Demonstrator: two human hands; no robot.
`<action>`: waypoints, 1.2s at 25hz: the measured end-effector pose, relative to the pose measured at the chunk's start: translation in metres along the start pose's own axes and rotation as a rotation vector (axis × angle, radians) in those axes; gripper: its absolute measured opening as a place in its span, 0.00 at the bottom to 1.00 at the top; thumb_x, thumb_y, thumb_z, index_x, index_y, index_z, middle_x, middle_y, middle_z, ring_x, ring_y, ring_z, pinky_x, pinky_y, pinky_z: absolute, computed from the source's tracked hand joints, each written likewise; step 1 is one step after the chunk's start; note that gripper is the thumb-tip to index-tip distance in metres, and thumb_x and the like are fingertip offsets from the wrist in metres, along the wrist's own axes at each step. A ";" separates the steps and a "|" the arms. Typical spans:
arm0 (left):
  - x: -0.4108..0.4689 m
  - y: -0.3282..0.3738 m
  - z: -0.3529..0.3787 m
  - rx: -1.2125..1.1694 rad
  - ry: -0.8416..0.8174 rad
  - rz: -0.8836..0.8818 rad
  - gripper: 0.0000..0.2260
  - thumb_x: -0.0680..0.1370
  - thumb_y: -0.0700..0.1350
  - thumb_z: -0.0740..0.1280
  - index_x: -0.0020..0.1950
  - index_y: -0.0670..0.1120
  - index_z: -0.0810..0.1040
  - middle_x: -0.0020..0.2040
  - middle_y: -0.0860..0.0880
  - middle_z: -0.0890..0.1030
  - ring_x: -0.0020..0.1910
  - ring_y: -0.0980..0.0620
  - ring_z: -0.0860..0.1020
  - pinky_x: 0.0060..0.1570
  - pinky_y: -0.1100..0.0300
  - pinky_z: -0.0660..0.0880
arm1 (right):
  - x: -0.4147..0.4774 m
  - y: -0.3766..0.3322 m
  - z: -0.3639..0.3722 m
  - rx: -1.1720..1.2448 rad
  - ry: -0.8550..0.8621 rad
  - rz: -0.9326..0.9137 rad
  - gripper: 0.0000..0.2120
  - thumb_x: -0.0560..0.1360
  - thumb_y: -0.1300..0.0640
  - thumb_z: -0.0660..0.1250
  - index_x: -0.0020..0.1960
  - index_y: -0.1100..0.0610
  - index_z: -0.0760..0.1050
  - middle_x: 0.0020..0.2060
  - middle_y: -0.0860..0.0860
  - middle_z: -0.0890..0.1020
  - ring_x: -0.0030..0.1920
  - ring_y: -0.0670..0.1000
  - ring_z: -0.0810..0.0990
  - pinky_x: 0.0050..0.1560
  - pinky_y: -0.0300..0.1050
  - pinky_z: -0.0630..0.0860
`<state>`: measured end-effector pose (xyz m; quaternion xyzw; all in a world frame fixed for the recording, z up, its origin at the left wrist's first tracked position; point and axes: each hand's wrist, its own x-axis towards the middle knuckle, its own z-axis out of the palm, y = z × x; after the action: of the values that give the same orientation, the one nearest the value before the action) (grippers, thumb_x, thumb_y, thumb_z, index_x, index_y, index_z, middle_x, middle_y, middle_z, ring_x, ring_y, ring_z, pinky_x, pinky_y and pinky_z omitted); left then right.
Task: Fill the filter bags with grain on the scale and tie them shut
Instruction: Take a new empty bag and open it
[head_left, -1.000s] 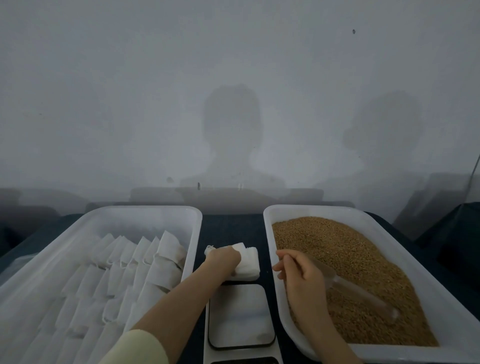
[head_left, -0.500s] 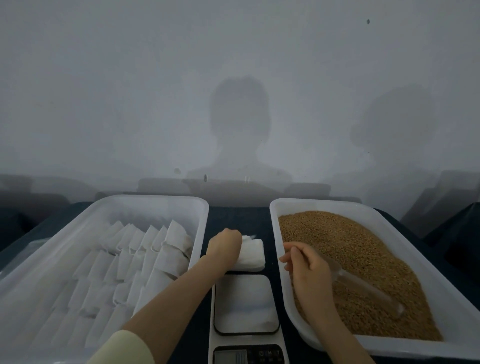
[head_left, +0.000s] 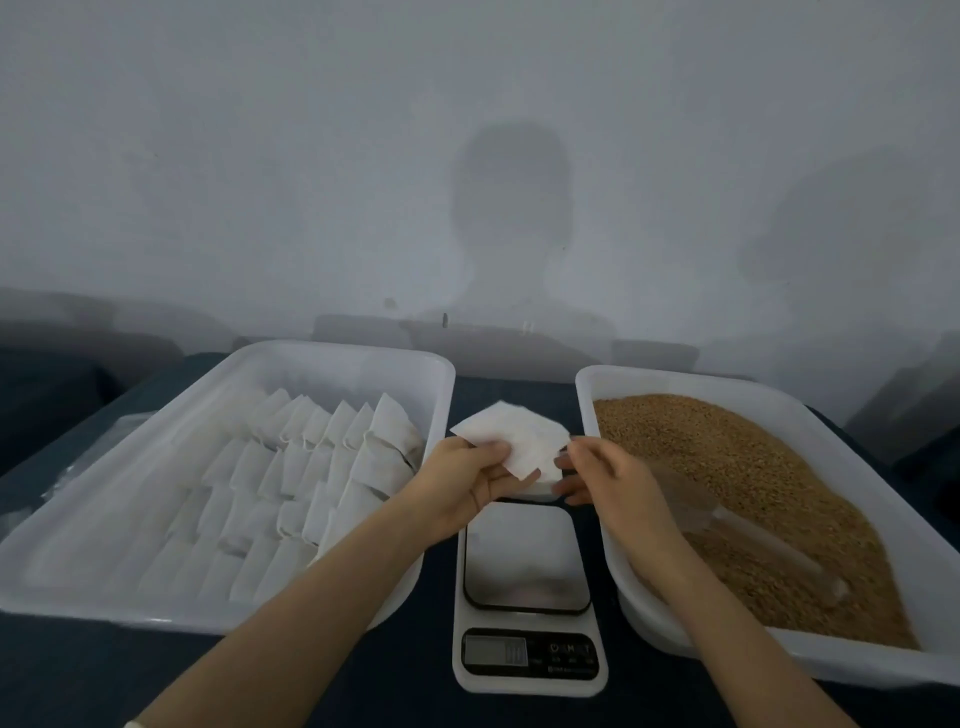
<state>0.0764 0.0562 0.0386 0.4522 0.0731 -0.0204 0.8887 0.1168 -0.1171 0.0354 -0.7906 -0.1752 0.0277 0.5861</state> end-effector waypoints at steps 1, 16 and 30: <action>0.001 0.000 0.000 -0.005 -0.001 0.003 0.11 0.81 0.33 0.58 0.62 0.37 0.72 0.59 0.38 0.79 0.51 0.44 0.83 0.42 0.55 0.81 | 0.001 -0.002 0.000 0.067 -0.030 0.029 0.07 0.79 0.54 0.62 0.52 0.52 0.77 0.42 0.49 0.84 0.39 0.46 0.84 0.38 0.37 0.78; -0.005 -0.013 0.000 1.001 0.194 0.494 0.04 0.76 0.48 0.70 0.49 0.56 0.79 0.46 0.61 0.80 0.47 0.61 0.78 0.44 0.72 0.73 | -0.006 -0.004 0.000 -0.002 -0.015 -0.023 0.08 0.74 0.52 0.69 0.41 0.57 0.81 0.34 0.48 0.84 0.35 0.42 0.82 0.35 0.30 0.75; -0.010 -0.013 -0.001 0.823 0.034 0.139 0.05 0.74 0.48 0.73 0.39 0.48 0.81 0.40 0.52 0.83 0.43 0.53 0.81 0.40 0.65 0.78 | -0.010 0.001 0.003 -0.094 -0.086 -0.122 0.04 0.77 0.58 0.64 0.44 0.55 0.77 0.34 0.44 0.83 0.36 0.43 0.82 0.35 0.32 0.76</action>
<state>0.0649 0.0486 0.0289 0.7736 0.0430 0.0196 0.6319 0.1071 -0.1175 0.0320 -0.8031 -0.2491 0.0178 0.5410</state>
